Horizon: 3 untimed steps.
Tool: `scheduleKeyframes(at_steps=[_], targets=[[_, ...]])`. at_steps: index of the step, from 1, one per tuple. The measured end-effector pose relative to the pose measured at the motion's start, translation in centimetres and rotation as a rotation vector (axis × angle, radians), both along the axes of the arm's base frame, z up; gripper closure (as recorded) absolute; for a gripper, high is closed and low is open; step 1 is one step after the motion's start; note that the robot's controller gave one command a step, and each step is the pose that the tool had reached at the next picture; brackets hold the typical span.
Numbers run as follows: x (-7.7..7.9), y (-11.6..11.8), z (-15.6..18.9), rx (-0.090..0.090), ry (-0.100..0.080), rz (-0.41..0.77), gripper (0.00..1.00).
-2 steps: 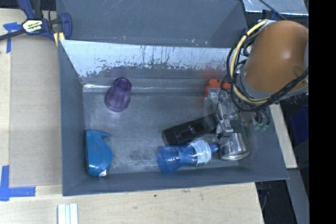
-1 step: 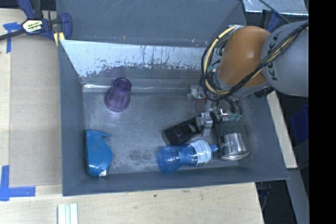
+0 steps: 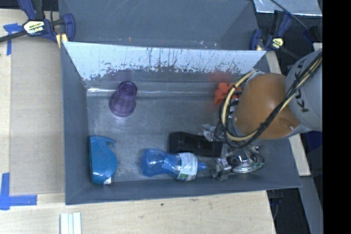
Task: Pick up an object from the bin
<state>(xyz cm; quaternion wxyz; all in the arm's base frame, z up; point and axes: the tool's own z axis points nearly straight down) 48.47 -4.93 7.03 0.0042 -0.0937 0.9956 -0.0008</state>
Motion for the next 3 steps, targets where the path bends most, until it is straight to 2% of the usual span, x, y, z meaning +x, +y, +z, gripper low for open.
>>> scheduleKeyframes(at_steps=[1,2,3], targets=[[10.7,2.4,0.0,0.001,0.01,-0.426,0.0],[0.0,-0.1,0.0,0.0,-0.002,-0.002,0.0],[8.7,9.4,0.2,0.0,0.006,-0.267,1.0]])
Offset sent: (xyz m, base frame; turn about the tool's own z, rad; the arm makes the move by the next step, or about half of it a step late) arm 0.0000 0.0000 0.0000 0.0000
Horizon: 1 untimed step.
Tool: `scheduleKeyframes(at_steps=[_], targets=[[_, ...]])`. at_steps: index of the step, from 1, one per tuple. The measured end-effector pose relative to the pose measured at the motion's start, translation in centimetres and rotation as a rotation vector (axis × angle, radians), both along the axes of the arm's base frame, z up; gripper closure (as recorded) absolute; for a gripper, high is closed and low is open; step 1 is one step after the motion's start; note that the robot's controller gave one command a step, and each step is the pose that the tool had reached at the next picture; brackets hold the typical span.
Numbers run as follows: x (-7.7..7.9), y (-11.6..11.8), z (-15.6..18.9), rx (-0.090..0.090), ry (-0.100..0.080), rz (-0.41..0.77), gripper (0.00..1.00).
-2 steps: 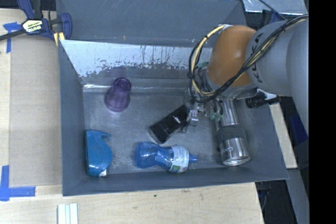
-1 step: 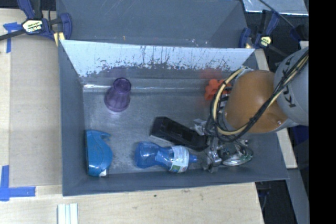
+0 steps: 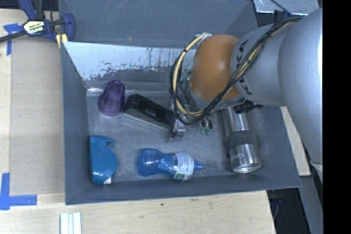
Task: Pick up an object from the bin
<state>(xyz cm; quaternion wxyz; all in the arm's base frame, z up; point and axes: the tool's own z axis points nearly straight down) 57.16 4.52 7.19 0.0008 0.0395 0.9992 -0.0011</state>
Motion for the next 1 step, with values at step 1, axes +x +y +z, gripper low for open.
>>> scheduleKeyframes(at_steps=[1], targets=[[-0.02,-0.07,0.01,0.001,0.001,-0.002,1.0]])
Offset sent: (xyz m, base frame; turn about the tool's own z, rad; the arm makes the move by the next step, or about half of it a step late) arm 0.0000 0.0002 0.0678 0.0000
